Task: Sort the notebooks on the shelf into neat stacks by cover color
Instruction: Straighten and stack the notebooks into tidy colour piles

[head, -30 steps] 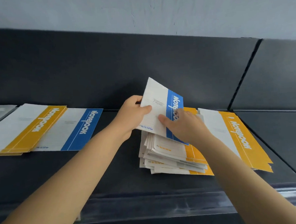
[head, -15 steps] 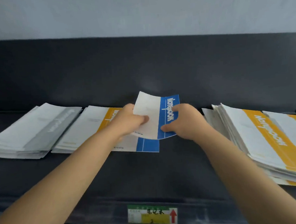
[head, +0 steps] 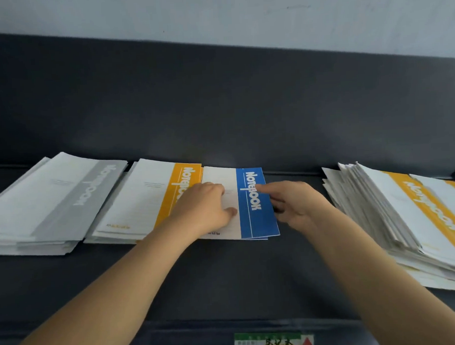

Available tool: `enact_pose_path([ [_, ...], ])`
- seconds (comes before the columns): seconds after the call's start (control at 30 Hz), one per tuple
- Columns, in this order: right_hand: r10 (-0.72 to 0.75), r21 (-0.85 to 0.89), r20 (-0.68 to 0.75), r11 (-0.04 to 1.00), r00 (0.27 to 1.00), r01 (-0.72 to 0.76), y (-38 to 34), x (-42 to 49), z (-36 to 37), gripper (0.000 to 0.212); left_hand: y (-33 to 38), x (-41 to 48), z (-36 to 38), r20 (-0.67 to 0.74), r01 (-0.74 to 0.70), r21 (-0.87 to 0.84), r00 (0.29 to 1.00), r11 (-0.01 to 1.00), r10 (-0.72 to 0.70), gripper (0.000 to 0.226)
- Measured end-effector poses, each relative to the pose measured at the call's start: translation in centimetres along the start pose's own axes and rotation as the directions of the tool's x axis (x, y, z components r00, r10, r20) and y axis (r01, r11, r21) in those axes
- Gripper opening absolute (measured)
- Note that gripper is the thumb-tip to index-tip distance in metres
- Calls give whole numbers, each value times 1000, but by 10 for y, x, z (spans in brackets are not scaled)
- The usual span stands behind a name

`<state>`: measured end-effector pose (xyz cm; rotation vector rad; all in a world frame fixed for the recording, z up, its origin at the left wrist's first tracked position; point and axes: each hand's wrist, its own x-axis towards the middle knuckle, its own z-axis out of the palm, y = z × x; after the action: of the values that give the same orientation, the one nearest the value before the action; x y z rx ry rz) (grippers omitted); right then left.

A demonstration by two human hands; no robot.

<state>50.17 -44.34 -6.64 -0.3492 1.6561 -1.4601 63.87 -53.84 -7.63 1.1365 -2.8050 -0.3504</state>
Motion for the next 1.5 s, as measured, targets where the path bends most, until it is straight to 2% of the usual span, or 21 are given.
enact_pose_path([
  [0.1, 51, 27, -10, 998, 999, -50, -1, 9, 0, 18, -1, 0, 0, -1, 2, -23, 1000, 1000, -2, 52],
  [0.2, 87, -75, 8, 993, 996, -86, 4, 17, 4, 18, -2, 2, 1, -11, 12, -92, 1000, 996, -13, 47],
  [0.3, 17, -251, -42, 968, 999, -27, 4, 23, -4, 26, 1, 2, 3, -38, -5, -136, 999, 991, 0, 53],
  [0.4, -127, -384, -118, 921, 985, 72, -2, 23, -22, 18, 7, 4, 8, -28, -31, -138, 999, 990, 27, 66],
  [0.5, -308, -650, -115, 742, 944, 163, 4, 22, -30, 11, 12, 6, 14, 25, 17, -198, 1000, 980, -12, 76],
  [0.57, -362, -809, -56, 562, 931, 170, 12, 22, -25, 21, 14, 9, 15, 36, 57, -284, 998, 957, -49, 81],
  [0.63, -381, -882, -29, 444, 924, 155, 17, 22, -20, 32, 14, 12, 17, 33, 117, -403, 993, 908, -114, 84],
  [0.77, -408, -914, -35, 382, 912, 136, 22, 23, -21, 49, 14, 12, 21, 50, 160, -533, 986, 831, -158, 83],
  [0.83, -410, -918, -18, 367, 912, 147, 22, 22, -21, 47, 15, 12, 21, 55, 155, -561, 987, 813, -151, 80],
  [0.9, -449, -929, 33, 316, 893, 193, 18, 18, -20, 42, 18, 11, 20, 34, 142, -527, 989, 838, -147, 79],
  [1.03, -658, -947, 136, 133, 741, 291, -10, 0, -36, 30, 34, 8, 14, -129, 20, -358, 989, 934, -70, 72],
  [1.1, -709, -966, 138, 59, 691, 254, -29, -15, -54, 30, 52, 5, 8, -168, -91, -313, 985, 945, 39, 62],
  [1.13, -710, -975, 120, 48, 694, 218, -37, -21, -68, 33, 63, 4, 6, -166, -141, -301, 982, 943, 94, 57],
  [1.27, -628, -995, -68, 95, 775, -10, -59, -35, -136, 42, 120, 5, 5, -180, -304, -277, 948, 911, 262, 50],
  [1.4, -528, -956, -294, 157, 797, -248, -53, -49, -201, 46, 177, 7, 11, -133, -340, -314, 940, 887, 313, 56],
  [1.5, -415, -938, -346, 158, 842, -308, -40, -52, -225, 49, 207, 8, 17, -48, -327, -248, 944, 912, 326, 59],
])
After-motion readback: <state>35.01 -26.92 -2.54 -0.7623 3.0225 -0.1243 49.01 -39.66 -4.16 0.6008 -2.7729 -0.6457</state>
